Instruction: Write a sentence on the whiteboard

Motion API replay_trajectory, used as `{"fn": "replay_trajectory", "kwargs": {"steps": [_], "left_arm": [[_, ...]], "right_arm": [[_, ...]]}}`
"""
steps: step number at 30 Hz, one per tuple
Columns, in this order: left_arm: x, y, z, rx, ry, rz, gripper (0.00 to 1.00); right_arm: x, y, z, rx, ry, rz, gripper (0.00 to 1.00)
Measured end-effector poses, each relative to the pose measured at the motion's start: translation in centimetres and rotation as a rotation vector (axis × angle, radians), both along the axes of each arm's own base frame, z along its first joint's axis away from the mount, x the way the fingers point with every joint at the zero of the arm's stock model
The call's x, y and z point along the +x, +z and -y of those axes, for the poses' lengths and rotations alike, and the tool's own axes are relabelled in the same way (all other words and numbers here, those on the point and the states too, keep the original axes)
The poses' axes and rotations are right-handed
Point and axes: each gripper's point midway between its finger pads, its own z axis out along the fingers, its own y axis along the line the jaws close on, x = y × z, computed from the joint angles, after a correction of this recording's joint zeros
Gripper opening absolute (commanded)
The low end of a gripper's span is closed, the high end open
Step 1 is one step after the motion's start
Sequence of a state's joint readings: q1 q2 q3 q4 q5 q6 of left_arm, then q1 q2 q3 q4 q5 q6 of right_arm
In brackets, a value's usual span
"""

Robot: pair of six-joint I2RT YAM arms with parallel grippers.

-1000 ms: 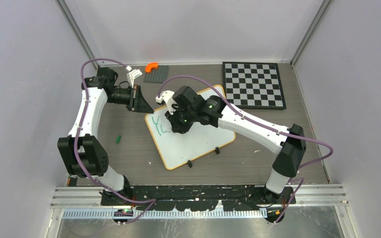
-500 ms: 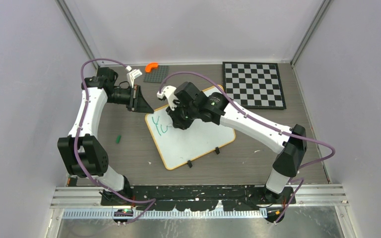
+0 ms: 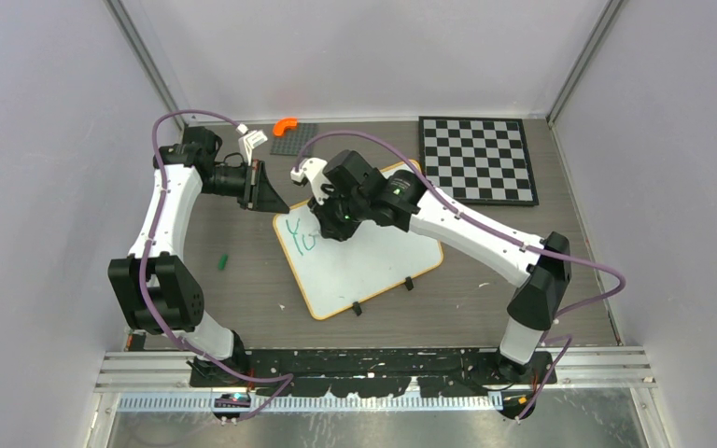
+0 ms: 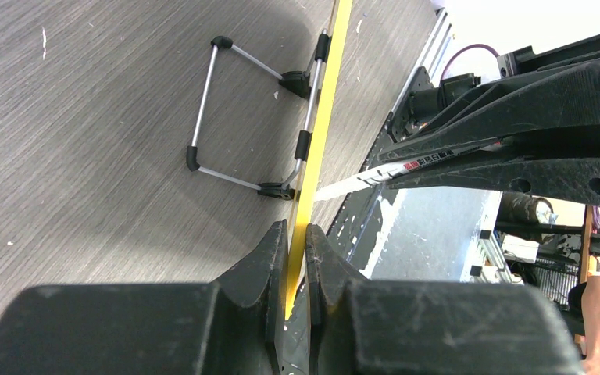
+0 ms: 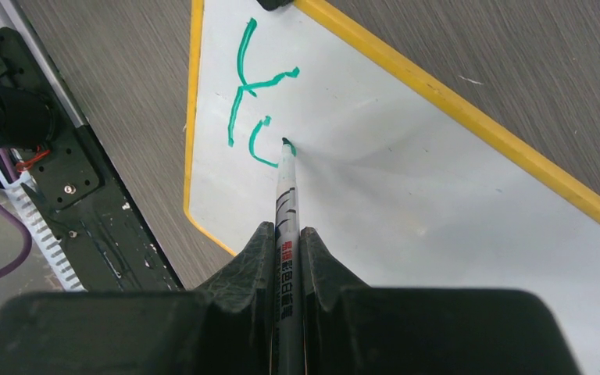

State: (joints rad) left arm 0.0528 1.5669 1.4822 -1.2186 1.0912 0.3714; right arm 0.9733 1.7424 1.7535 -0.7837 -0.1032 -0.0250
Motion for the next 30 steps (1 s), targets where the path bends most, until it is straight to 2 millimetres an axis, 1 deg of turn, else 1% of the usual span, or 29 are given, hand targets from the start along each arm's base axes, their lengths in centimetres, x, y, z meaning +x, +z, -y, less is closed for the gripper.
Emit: {"fn": "replay_trajectory", "kwargs": {"steps": [12, 21, 23, 30], "left_arm": [[0.0, 0.0, 0.0, 0.003, -0.001, 0.004, 0.00], [0.0, 0.0, 0.0, 0.003, -0.001, 0.004, 0.00], [0.0, 0.0, 0.0, 0.002, -0.001, 0.003, 0.00], [0.0, 0.0, 0.0, -0.002, -0.002, 0.000, 0.00]], "right_arm": [[-0.8, -0.6, -1.2, -0.007, 0.032, -0.014, 0.00], [-0.9, -0.5, -1.2, -0.006, 0.034, -0.013, 0.00], [-0.9, -0.4, -1.1, -0.004, 0.032, -0.011, 0.00], [-0.5, 0.6, 0.6, 0.012, 0.005, 0.001, 0.00]]}}
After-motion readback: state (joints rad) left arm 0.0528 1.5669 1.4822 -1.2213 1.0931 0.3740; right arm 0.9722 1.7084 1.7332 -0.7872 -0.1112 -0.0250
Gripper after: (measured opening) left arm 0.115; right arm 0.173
